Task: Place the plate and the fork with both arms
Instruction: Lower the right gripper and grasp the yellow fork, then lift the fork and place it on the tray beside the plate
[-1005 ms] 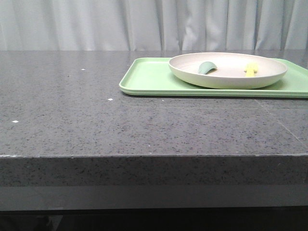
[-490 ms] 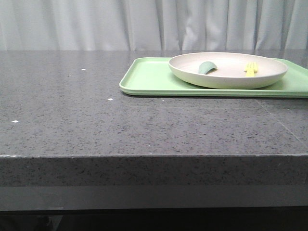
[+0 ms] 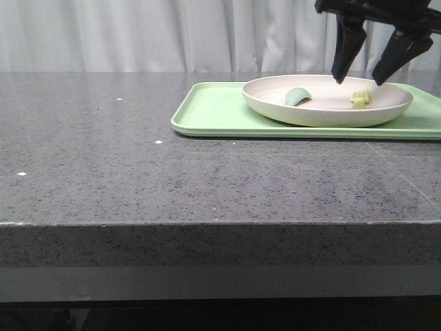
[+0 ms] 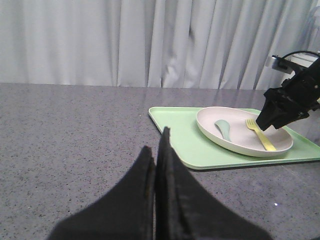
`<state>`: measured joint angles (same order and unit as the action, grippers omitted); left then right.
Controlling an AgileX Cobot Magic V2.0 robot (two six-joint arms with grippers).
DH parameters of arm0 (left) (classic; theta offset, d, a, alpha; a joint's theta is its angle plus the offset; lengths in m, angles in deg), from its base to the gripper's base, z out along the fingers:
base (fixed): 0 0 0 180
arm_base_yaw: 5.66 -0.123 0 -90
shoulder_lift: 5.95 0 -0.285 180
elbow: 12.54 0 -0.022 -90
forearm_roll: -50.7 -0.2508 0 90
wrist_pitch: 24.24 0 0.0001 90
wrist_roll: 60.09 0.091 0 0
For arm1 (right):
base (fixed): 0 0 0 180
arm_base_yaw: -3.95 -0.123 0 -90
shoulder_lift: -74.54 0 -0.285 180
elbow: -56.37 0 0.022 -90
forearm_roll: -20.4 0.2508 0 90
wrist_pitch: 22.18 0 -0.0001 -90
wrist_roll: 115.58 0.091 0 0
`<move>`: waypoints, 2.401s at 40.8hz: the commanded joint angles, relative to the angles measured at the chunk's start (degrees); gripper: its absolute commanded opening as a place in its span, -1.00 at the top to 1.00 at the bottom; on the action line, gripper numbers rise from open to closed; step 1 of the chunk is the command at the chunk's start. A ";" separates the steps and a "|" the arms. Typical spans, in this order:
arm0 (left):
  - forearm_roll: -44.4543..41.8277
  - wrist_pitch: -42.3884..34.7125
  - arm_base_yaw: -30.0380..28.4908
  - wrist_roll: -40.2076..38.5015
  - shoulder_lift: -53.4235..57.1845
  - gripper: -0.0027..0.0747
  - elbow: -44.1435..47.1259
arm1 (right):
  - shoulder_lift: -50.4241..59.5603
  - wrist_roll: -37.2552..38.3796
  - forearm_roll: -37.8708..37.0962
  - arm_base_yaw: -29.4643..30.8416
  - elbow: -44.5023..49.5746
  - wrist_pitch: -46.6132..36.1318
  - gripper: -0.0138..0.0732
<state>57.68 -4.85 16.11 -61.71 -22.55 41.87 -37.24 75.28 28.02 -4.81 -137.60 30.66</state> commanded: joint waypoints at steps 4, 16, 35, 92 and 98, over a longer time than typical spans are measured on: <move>0.17 -4.96 -0.08 0.08 -0.63 0.98 -1.55 | -0.41 1.52 -1.24 -0.02 -4.81 -1.15 -0.32; 0.17 -4.96 -0.08 0.08 -0.63 0.98 -1.55 | -3.94 2.96 -1.24 -0.02 -5.13 -0.56 -0.32; 0.17 -4.96 -0.08 0.08 -0.63 0.98 -1.55 | -3.24 3.02 -1.24 -0.02 -5.85 0.01 0.65; 0.17 -4.96 -0.08 0.08 -0.63 0.98 -1.55 | -8.51 -5.88 -7.18 12.52 -14.55 10.98 -0.09; 0.17 -4.96 -0.08 0.08 -0.63 0.98 -1.55 | -6.06 -5.88 -7.18 12.52 -15.95 10.73 -0.12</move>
<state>57.61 -4.85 16.11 -61.61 -22.55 41.87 -48.74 70.08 21.45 7.45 -150.96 42.54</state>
